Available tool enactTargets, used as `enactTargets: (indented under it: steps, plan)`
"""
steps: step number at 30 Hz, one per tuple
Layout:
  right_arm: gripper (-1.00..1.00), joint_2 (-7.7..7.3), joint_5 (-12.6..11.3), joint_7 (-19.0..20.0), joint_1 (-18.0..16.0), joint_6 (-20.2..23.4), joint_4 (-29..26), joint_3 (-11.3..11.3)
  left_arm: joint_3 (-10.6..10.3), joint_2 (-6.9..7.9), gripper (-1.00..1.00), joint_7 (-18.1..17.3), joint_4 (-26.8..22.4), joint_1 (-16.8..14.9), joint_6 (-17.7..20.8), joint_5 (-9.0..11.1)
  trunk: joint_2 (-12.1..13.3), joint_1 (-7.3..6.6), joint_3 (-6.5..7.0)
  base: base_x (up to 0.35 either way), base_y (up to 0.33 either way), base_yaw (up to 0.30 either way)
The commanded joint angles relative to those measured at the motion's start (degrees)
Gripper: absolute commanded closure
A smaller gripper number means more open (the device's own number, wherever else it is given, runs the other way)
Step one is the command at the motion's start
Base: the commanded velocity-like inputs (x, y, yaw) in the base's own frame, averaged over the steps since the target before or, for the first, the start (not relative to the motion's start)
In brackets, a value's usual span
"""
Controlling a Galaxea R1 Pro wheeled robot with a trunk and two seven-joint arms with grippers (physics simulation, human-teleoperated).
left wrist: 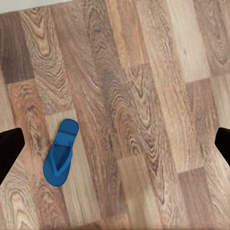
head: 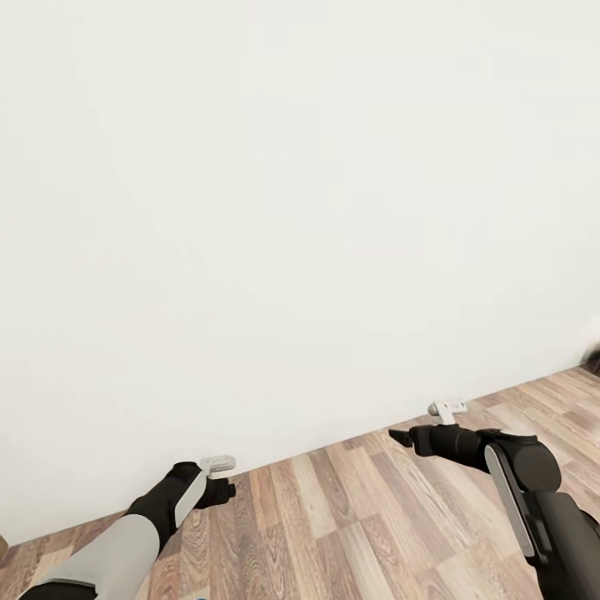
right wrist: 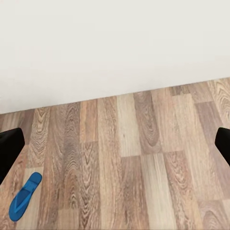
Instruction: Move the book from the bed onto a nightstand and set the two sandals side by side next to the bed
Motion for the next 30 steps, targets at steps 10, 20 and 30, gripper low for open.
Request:
enactTargets:
  steps: [10,20,30]
  plan:
    - [-1.0,0.03,0.0,0.1,0.1,0.3,0.0,-0.1,-0.4,0.17,-1.0,0.3,-0.1,0.0,0.2,0.6,0.0,0.0,-0.06,0.047,0.088,0.0]
    - [-1.0,-0.04,-0.1,0.2,-0.2,0.3,0.0,0.1,0.2,0.35,-1.0,0.5,-0.3,-0.1,2.6,1.3,-3.2,1.76,-1.5,0.014,0.024,0.0]
    - [-1.0,-0.25,-0.1,0.2,-0.7,0.3,0.0,-0.1,0.2,0.53,-1.0,1.0,0.4,-0.1,2.9,1.2,-7.3,3.95,-3.29,0.001,0.002,0.0]
